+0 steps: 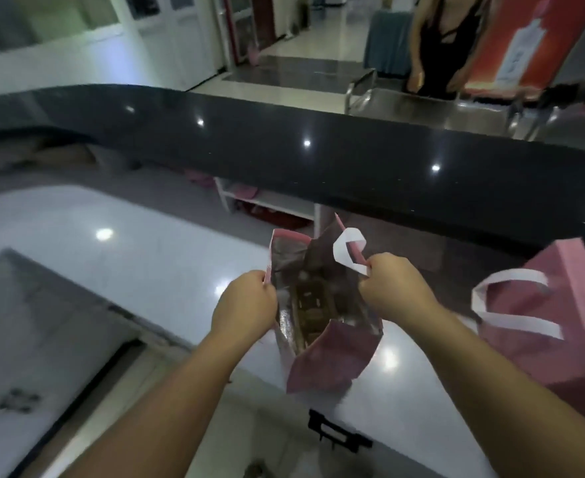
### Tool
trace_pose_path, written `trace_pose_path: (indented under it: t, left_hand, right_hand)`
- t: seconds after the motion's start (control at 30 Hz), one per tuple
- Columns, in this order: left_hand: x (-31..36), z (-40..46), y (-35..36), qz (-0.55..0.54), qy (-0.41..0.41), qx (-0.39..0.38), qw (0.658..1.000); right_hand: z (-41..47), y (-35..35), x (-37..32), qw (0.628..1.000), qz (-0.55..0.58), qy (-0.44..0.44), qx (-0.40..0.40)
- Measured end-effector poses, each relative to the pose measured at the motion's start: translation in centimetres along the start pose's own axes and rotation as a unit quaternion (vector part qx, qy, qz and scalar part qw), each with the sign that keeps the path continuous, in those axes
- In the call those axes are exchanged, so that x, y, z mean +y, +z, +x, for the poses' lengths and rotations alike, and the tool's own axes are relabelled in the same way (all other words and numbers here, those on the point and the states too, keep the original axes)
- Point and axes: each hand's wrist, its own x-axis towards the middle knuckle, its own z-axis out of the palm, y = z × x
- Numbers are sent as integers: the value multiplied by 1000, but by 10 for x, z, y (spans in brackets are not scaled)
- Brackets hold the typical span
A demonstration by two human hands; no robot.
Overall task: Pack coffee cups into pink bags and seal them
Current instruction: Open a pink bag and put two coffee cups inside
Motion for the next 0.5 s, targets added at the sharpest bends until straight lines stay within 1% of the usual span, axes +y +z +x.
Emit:
trace_pose_path:
  t: [0.1, 0.23, 0.37, 0.5]
  left_hand:
    - [-54, -16, -37, -6, -51, 56, 997]
    - [-133, -36, -88, -39, -102, 113, 988]
    - [-221, -61, -139, -63, -153, 144, 976]
    - [-310, -86, -188, -71, -200, 170, 962]
  right_hand:
    - [-6, 29, -64, 998, 4, -53, -21]
    - [-26, 67, -153, 987, -18, -151, -42]
    - [-55, 107, -243, 970, -52, -230, -61]
    - [-92, 156, -338, 951, -58, -293, -87]
